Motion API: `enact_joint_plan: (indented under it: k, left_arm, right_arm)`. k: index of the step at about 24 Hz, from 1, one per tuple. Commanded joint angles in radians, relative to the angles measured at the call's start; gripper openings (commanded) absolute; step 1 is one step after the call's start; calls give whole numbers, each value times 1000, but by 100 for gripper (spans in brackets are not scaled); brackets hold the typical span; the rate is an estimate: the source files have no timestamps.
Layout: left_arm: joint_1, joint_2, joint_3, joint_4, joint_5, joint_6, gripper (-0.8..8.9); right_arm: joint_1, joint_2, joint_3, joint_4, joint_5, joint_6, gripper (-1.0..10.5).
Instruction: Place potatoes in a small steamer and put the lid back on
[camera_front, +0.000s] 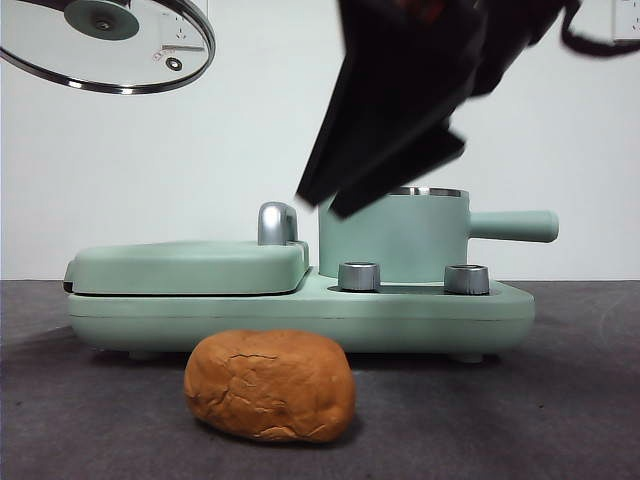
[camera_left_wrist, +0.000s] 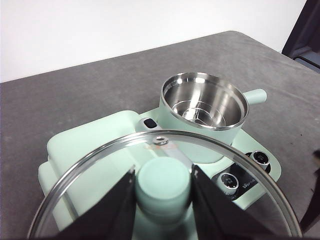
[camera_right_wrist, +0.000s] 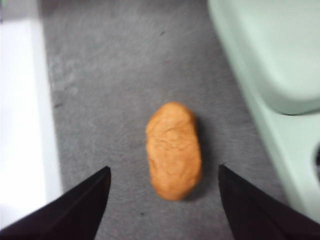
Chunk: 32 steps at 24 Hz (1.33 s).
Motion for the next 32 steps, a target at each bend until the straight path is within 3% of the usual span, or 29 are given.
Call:
enact_joint_plan:
  k: [1, 8, 25, 32]
  left_arm:
    - [0, -1, 16, 27, 2, -4, 9]
    - [0, -1, 16, 27, 2, 11, 9]
    - [1, 0, 16, 27, -6, 42, 10]
    - [1, 0, 16, 27, -6, 41, 10]
  right_arm:
    - [28, 56, 10, 23, 2, -26, 399]
    - [65, 152, 10, 95, 85, -61, 404]
    - [66, 299, 10, 153, 86, -59, 400]
    - [64, 320, 10, 130, 86, -55, 214]
